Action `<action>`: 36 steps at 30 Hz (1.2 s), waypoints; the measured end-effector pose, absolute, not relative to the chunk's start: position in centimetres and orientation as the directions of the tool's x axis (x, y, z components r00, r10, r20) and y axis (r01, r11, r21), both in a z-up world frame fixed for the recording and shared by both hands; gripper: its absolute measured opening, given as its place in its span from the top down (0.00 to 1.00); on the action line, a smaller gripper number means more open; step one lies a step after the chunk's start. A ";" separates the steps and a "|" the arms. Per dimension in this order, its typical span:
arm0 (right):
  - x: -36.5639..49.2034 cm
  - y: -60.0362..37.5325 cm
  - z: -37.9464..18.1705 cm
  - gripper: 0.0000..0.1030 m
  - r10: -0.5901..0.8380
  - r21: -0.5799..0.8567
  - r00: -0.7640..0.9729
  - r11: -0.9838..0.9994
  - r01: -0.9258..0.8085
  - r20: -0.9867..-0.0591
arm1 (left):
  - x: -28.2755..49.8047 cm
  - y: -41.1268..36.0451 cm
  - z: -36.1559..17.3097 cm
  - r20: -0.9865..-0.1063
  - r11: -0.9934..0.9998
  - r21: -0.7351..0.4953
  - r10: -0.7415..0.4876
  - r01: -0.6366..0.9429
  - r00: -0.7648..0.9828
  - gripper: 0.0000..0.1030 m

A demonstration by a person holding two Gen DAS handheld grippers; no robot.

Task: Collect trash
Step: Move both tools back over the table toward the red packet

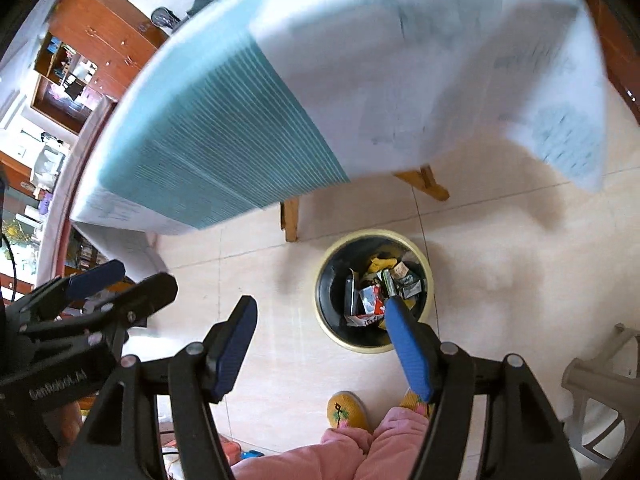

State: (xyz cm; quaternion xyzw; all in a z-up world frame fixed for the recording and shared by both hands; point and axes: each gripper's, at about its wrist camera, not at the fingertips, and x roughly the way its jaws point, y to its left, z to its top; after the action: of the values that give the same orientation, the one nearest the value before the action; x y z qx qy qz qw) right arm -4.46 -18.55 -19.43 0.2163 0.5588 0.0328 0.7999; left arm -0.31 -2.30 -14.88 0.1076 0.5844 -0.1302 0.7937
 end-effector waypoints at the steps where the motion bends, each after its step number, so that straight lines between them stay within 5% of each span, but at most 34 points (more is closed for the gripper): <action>1: -4.7 -18.5 -18.2 0.35 0.290 0.382 0.384 0.905 0.189 -0.877 | -0.4 -2.2 -13.4 -0.951 0.939 0.018 -0.090 0.342 0.295 0.24; 23: -4.6 -17.0 -0.5 0.35 0.138 0.291 0.601 0.942 0.166 -0.788 | 2.1 1.4 3.7 -0.813 0.930 -0.051 -0.250 0.364 0.526 0.24; 36: 3.8 -19.4 1.1 0.35 0.121 0.220 0.608 0.971 0.090 -0.785 | 9.0 1.0 2.9 -0.819 0.954 -0.089 -0.234 0.286 0.525 0.24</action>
State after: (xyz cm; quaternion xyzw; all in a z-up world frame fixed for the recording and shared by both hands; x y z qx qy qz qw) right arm 3.82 -19.38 1.11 0.1193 0.4425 0.0086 0.8887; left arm 9.01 1.00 2.94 0.0282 0.4642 -0.1490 0.8727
